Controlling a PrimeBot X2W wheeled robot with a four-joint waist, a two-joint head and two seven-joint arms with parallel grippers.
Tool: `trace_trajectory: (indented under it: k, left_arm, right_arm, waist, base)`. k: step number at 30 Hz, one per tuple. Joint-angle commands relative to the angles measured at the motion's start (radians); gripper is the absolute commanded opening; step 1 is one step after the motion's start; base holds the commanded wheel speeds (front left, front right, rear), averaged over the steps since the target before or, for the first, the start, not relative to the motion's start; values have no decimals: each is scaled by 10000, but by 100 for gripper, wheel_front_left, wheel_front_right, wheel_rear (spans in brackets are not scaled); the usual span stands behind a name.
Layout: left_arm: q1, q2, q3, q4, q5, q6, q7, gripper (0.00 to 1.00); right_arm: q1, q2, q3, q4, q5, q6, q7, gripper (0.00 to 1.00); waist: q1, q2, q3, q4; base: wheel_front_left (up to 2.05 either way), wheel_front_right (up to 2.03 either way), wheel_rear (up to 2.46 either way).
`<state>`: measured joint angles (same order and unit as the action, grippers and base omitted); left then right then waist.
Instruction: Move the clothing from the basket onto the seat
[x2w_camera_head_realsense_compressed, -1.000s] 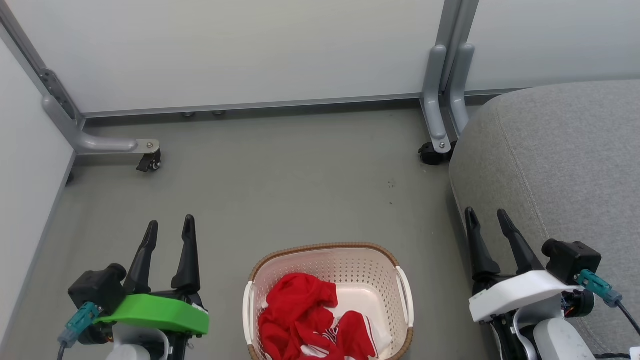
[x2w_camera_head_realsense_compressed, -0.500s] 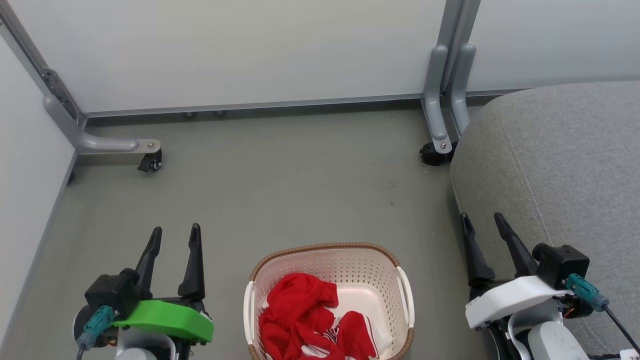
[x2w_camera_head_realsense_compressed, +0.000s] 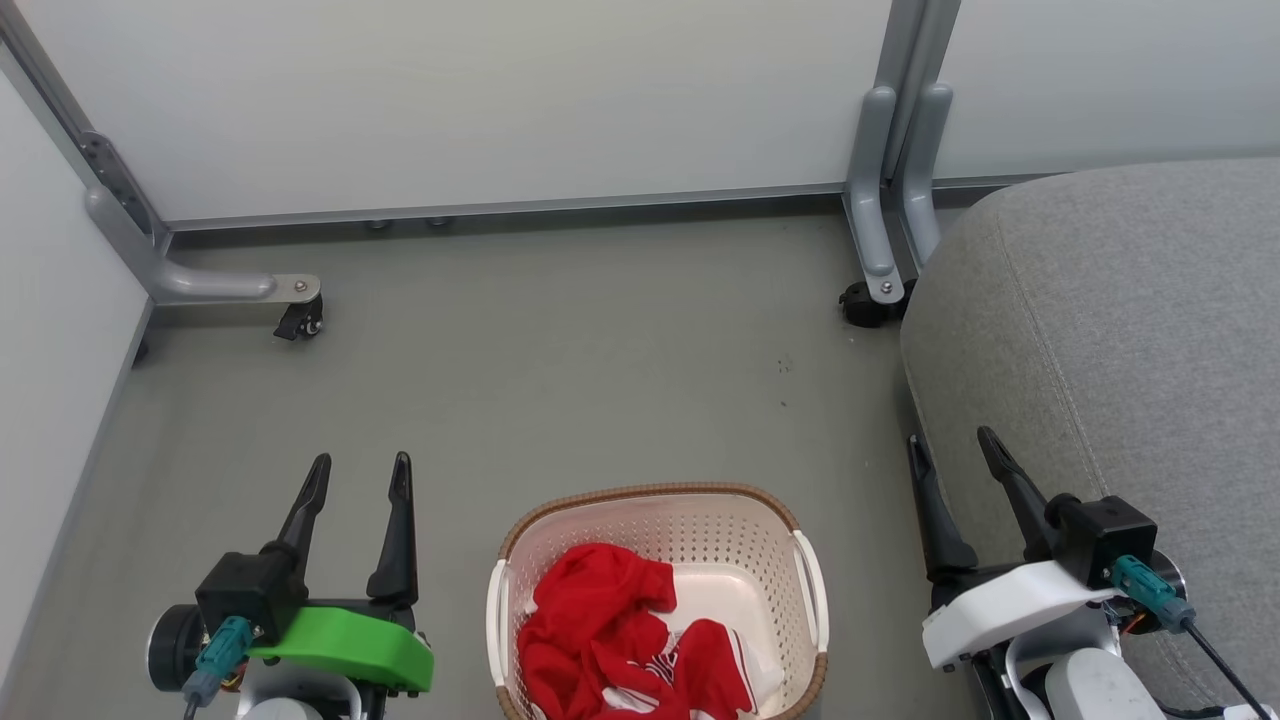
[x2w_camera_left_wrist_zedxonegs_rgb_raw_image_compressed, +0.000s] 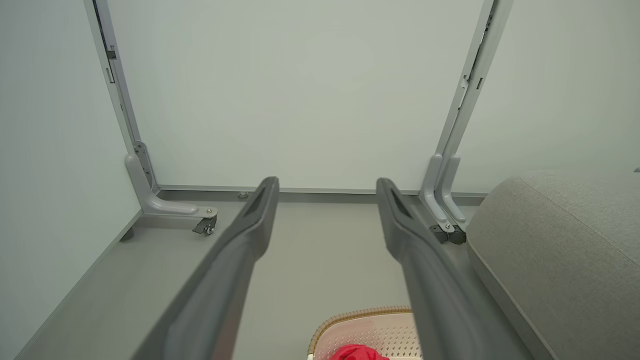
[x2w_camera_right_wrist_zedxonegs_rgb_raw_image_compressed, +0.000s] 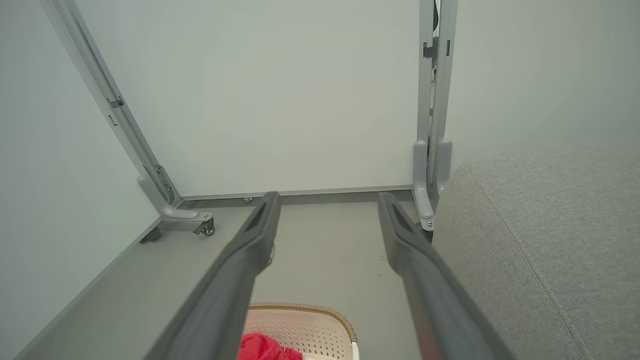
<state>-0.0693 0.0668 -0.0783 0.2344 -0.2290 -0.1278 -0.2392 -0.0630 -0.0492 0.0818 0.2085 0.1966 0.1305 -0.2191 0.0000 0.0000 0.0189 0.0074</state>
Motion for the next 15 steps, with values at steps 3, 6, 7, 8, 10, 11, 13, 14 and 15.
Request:
trace_trajectory:
  k: [3,6,7,8,10,11,13,14,15]
  left_arm:
    - [143,-31,37,62,386,-49,-129,100]
    - [156,-38,81,125,527,-43,-202,100]
    - [151,-44,84,140,599,-44,-203,100]
    - [147,-46,95,156,659,-44,-209,100]
    - [144,-49,127,192,789,-45,-259,100]
    - [139,-54,124,201,872,-45,-288,100]
    - [128,-64,143,218,857,-46,-269,100]
    - [128,-66,148,223,856,-46,-269,100]
    - [130,-72,154,233,860,-46,-269,100]
  right_arm:
    - [137,-25,35,-34,-262,4,-138,100]
    - [159,-24,43,-6,-377,4,-175,100]
    - [171,-26,41,-1,-426,4,-201,100]
    - [177,-27,39,4,-459,4,-223,100]
    - [181,-26,40,-1,-552,4,-254,100]
    - [180,-27,51,-12,-605,4,-270,100]
    - [182,-27,45,-23,-568,4,-278,100]
    - [186,-27,44,-27,-555,4,-282,100]
    - [194,-26,40,-31,-533,4,-273,100]
  waist:
    - [0,0,20,-13]
    - [0,0,27,-24]
    - [0,0,34,-28]
    - [0,0,41,-32]
    - [0,0,54,-36]
    - [0,0,64,-40]
    - [0,0,79,-48]
    - [0,0,83,-54]
    - [0,0,86,-60]
  base:
    - [0,0,0]
    - [0,0,0]
    - [0,0,0]
    - [0,0,0]
    - [0,0,0]
    - [0,0,0]
    - [0,0,0]
    - [0,0,0]
    - [0,0,0]
